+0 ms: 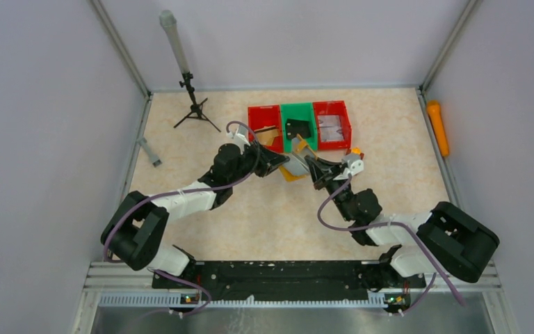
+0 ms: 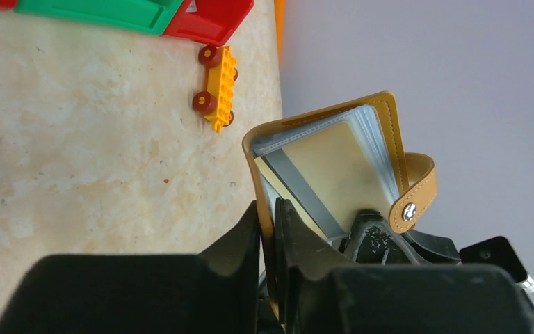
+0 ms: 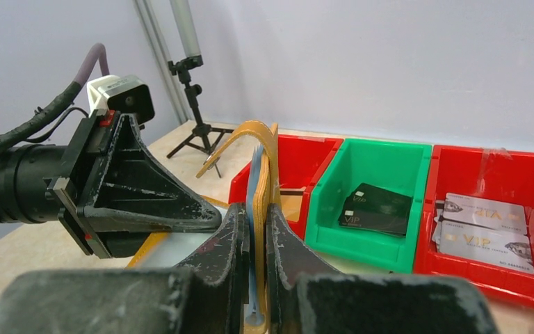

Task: Take the credit cards out of the card holder
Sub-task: Open the card holder at the center of the board.

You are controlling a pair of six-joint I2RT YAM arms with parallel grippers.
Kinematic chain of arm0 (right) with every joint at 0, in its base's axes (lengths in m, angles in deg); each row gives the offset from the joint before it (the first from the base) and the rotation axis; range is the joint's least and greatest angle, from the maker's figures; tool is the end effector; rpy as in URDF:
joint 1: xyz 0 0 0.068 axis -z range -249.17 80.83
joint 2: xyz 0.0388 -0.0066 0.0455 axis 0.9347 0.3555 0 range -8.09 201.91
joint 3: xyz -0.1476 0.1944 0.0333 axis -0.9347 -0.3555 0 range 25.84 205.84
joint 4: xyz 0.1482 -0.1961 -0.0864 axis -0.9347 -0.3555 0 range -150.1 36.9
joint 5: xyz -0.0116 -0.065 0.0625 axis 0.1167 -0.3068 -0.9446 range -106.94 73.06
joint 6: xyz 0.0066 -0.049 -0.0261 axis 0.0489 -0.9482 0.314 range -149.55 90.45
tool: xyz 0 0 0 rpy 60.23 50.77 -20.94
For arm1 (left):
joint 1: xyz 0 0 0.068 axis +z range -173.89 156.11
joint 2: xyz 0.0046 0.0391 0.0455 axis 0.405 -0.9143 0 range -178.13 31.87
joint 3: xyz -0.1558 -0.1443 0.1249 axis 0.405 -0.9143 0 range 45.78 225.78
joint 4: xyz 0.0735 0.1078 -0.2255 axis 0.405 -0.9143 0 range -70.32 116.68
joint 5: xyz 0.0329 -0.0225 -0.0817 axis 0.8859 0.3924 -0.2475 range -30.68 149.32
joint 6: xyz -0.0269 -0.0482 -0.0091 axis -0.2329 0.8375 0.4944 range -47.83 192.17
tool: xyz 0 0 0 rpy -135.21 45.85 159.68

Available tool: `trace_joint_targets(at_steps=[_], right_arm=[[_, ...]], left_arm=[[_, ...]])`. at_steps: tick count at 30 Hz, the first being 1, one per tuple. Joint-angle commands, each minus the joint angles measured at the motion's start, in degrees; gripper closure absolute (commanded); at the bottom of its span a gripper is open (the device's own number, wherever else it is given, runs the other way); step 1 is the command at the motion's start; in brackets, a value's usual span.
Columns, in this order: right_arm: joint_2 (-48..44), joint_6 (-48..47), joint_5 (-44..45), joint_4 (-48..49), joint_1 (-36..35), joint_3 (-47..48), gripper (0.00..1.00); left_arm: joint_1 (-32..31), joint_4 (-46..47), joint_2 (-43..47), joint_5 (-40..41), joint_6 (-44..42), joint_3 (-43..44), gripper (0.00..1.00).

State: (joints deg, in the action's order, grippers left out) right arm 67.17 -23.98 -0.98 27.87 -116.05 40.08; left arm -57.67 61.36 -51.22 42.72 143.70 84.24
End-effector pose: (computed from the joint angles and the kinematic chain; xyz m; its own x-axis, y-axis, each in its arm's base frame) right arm 0.1684 0.1642 0.1958 0.1811 0.3298 -0.9265 -0.5452 0.8177 0.1845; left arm 0.2571 -0.1853 0.2005 -0.7727 -0.5767 -0.2653 0.1068 0.2939 -0.9499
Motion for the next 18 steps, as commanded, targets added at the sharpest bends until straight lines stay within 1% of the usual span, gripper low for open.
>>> trace_joint_targets(at_steps=[1,3,4,5,6,7,9,10,12,14,15,18], right_arm=[[-0.1,1.5,1.0,5.0,-0.8,-0.3,1.00],[0.1,2.0,2.0,4.6,-0.7,-0.2,1.00],[0.3,2.3,2.4,4.6,-0.7,-0.3,0.95],[0.5,2.5,2.9,4.6,-0.7,-0.3,0.85],[0.8,2.9,3.4,4.7,-0.7,-0.3,0.70],[1.1,3.1,3.7,4.8,-0.7,-0.5,0.59],[1.2,3.7,3.5,4.0,-0.6,-0.6,0.42],[0.8,4.2,3.0,2.5,-0.6,-0.5,0.36],[-0.9,6.9,-0.1,-5.0,0.8,1.0,0.33],[-2.9,11.4,-5.5,-15.0,3.8,3.1,0.29],[-3.6,13.0,-7.8,-19.8,5.2,4.3,0.28],[-5.6,15.3,-12.2,-32.1,8.8,6.7,0.22]], left_arm=[[0.2,2.3,1.2,-0.3,-2.5,0.6,0.89],[0.4,0.4,1.8,-0.2,-4.4,1.4,0.96],[0.6,-0.9,2.1,-0.1,-5.7,1.9,1.00],[0.7,-2.1,2.7,-0.1,-7.2,2.5,1.00],[0.9,-3.7,3.2,0.0,-8.9,3.2,1.00],[1.0,-5.5,3.9,0.3,-10.9,4.0,1.00],[1.2,-10.1,5.0,0.8,-17.0,6.3,1.00],[1.2,-12.6,5.4,0.9,-19.9,7.2,1.00],[1.2,-17.0,5.5,0.3,-25.4,9.1,1.00],[1.1,-21.7,4.7,-0.3,-30.2,11.1,1.00],[1.2,-24.4,3.8,-0.8,-32.0,11.8,1.00],[1.2,-28.0,-0.3,-3.7,-35.9,13.5,1.00]])
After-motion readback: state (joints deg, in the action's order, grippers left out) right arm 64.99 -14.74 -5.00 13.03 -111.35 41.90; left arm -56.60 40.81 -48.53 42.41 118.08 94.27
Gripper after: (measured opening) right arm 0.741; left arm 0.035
